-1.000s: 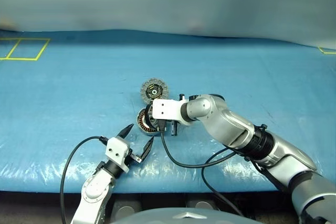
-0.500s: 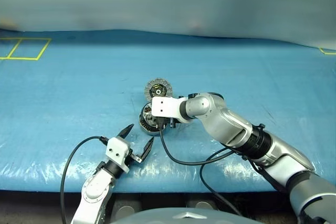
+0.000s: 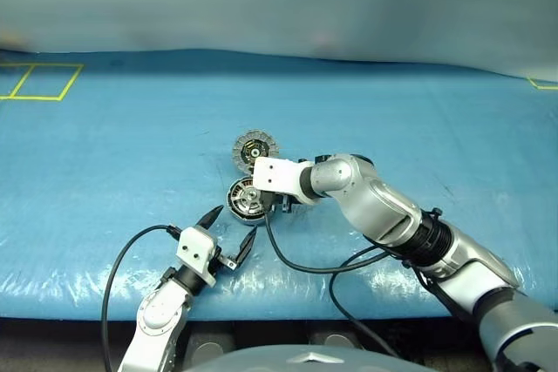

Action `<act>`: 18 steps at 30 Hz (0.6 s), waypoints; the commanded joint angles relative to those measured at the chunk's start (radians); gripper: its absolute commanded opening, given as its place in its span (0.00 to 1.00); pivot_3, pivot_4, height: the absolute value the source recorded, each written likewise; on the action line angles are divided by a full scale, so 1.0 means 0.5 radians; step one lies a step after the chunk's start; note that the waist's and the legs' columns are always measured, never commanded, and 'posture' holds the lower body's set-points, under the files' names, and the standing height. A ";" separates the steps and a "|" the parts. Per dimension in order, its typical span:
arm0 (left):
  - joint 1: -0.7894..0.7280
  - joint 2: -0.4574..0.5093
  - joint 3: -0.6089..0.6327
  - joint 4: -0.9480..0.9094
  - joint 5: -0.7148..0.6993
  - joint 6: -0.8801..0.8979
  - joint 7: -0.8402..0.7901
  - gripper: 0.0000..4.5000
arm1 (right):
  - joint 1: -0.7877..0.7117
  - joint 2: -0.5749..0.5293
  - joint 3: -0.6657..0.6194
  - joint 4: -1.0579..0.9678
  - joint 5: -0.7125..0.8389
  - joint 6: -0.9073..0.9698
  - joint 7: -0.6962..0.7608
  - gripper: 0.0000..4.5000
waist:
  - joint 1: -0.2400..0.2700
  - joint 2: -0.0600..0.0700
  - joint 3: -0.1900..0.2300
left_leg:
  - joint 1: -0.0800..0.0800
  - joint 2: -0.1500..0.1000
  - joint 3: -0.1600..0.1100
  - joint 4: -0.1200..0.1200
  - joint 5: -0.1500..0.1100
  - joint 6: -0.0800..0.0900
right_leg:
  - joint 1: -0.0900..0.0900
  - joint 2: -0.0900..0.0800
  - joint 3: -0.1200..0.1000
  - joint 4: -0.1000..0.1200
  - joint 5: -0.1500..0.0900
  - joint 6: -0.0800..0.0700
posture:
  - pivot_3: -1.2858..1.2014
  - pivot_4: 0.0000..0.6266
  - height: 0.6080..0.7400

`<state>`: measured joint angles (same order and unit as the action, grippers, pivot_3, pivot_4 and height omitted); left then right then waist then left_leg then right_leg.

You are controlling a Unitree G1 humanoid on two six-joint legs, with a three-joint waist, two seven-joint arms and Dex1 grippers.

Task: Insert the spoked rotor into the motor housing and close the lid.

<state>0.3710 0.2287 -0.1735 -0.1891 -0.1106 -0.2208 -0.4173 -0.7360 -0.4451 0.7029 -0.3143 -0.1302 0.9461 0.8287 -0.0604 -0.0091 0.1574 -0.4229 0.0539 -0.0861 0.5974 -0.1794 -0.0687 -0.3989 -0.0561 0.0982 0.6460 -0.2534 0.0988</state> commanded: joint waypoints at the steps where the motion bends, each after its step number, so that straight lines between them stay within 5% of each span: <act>1: 0.005 0.001 -0.019 -0.056 -0.004 -0.003 -0.012 1.00 | 0.044 0.148 -0.163 -0.118 0.052 0.060 -0.131 0.31 | -0.002 0.000 0.000 | 0.000 0.000 0.000 0.000 0.000 0.000 | 0.000 0.000 0.000 0.000 0.000 0.000 | 0.52 0.24 1.00; 6: -0.012 0.008 -0.025 -0.061 -0.006 0.013 -0.024 1.00 | 0.156 0.419 -0.157 -0.096 0.058 0.124 -0.347 0.01 | 0.000 0.000 0.000 | 0.000 0.000 0.000 0.000 0.000 0.000 | 0.001 0.000 0.000 0.000 0.000 0.000 | 0.52 0.24 1.00; 18: 0.001 0.029 -0.015 -0.090 -0.009 0.030 -0.030 1.00 | 0.345 0.520 -0.009 0.086 0.014 0.065 -0.563 0.01 | -0.003 0.000 0.000 | 0.000 0.000 0.000 0.001 0.000 0.000 | 0.000 0.000 0.000 0.001 0.000 0.000 | 0.52 0.24 1.00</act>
<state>0.3665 0.2406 -0.1830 -0.1941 -0.1120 -0.2016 -0.4332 -0.5634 -0.1871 0.6944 -0.2732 -0.1115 0.9995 0.5632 -0.0619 -0.0092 0.1572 -0.4228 0.0539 -0.0862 0.5979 -0.1793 -0.0688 -0.3987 -0.0560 0.0982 0.6467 -0.2533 0.0988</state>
